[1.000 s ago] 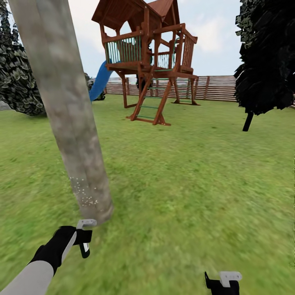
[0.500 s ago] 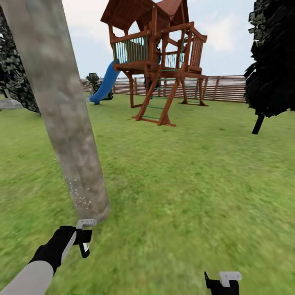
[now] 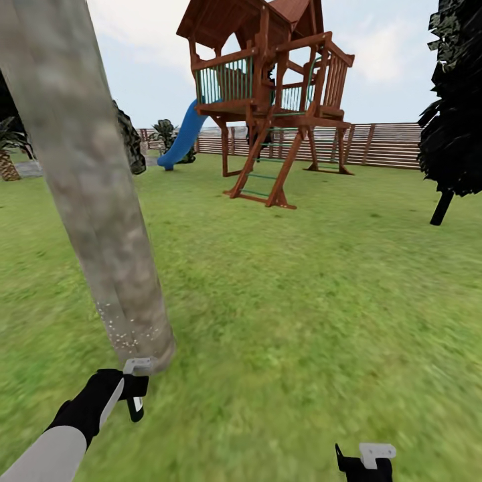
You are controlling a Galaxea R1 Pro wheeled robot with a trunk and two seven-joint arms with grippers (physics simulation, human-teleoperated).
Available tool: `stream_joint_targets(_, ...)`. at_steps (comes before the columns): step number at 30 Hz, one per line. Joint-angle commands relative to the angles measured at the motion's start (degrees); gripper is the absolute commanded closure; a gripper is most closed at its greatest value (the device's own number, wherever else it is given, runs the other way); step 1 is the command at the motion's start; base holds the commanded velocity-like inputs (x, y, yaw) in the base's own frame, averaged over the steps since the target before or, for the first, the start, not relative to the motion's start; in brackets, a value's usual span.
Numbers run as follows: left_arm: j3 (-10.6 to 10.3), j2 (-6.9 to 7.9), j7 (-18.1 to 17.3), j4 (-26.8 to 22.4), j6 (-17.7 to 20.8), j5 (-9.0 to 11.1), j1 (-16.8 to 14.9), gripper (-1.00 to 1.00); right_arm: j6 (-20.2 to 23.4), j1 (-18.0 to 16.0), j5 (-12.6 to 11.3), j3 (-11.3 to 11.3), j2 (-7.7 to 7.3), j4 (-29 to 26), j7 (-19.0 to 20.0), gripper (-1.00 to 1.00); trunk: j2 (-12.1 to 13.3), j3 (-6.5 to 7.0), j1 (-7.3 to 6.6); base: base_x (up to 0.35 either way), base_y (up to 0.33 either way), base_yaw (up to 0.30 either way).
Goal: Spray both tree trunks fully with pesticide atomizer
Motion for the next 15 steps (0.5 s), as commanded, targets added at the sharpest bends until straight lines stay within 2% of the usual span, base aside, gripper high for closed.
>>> stream_joint_targets(1, 0.0, 0.0, 0.07, 0.0, -0.02, 0.01, 0.0, 1.0, 0.0, -0.01, -0.02, 0.0, 0.05, 0.0, 0.01, -1.0, 0.0, 0.0, 0.0, 0.241, -0.187, 0.0)
stream_joint_targets(4, 0.0, 0.0, 0.13, 0.01, -0.03, 0.01, 0.0, 1.0, 0.0, 0.0, -0.04, 0.0, 0.16, 0.0, -0.06, -1.0, 0.0, 0.0, 0.0, 0.241, -0.187, 0.059)
stream_joint_targets(12, 0.0, 0.25, 0.13, 0.0, -0.05, -0.07, 0.0, 1.0, 0.0, 0.01, -0.04, 0.0, 0.18, 0.0, 0.02, -1.0, 0.0, 0.0, 0.0, 0.24, -0.187, 0.267)
stream_joint_targets(15, 0.0, 0.28, 0.13, 0.0, -0.05, -0.08, 0.0, 1.0, 0.0, -0.01, -0.04, 0.0, 0.18, 0.0, 0.02, -1.0, 0.0, 0.0, 0.0, 0.118, -0.242, 0.278)
